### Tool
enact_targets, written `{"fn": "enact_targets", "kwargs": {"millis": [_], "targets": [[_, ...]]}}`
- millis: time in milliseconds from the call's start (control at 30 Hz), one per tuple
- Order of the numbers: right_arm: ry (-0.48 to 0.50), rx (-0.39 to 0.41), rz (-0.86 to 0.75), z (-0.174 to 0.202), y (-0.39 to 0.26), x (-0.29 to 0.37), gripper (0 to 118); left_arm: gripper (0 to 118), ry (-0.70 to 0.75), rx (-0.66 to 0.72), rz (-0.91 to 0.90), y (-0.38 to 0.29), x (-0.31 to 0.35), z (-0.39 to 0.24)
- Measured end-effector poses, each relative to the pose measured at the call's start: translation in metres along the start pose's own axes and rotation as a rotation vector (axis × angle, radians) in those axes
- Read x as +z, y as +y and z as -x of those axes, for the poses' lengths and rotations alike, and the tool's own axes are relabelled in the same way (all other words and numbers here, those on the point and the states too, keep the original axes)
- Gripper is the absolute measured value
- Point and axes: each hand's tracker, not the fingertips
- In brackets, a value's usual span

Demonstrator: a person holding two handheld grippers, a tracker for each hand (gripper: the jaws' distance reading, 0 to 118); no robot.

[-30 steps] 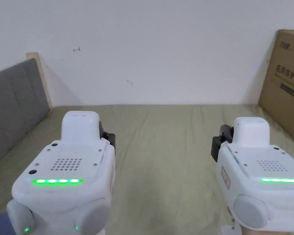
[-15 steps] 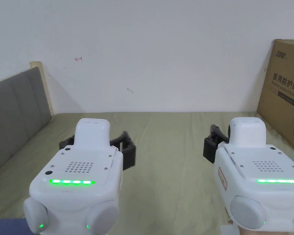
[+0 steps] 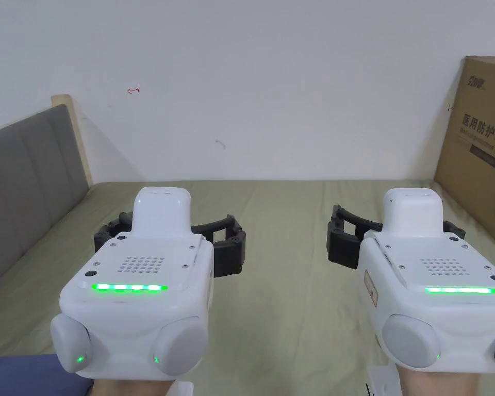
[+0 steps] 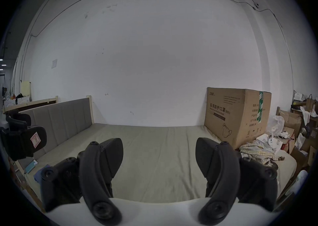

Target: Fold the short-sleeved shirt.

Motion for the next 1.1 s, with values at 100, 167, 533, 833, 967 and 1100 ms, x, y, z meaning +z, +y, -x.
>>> {"fn": "enact_targets", "kwargs": {"millis": [100, 167, 533, 833, 967, 1100], "targets": [[-0.002, 0.001, 0.002, -0.001, -0.001, 0.000, 93, 109, -0.011, -0.005, -0.005, 0.000, 0.003, 0.000], [-0.005, 0.001, 0.002, -0.003, -0.002, 0.000, 93, 109, -0.003, -0.003, -0.017, -0.001, 0.004, 0.000], [-0.027, 0.013, 0.002, -0.006, -0.005, 0.001, 93, 109, -0.041, -0.009, -0.015, 0.000, 0.006, -0.004], [-0.028, 0.008, 0.015, -0.009, -0.008, 0.001, 93, 109, -0.024, -0.047, -0.036, -0.008, 0.008, -0.013], [-0.026, 0.008, 0.016, -0.010, -0.008, 0.002, 93, 109, -0.049, -0.038, -0.035, -0.006, 0.010, -0.012], [-0.030, 0.013, 0.015, -0.010, -0.008, 0.002, 93, 109, -0.045, 0.002, -0.013, -0.001, 0.009, -0.010]]}}
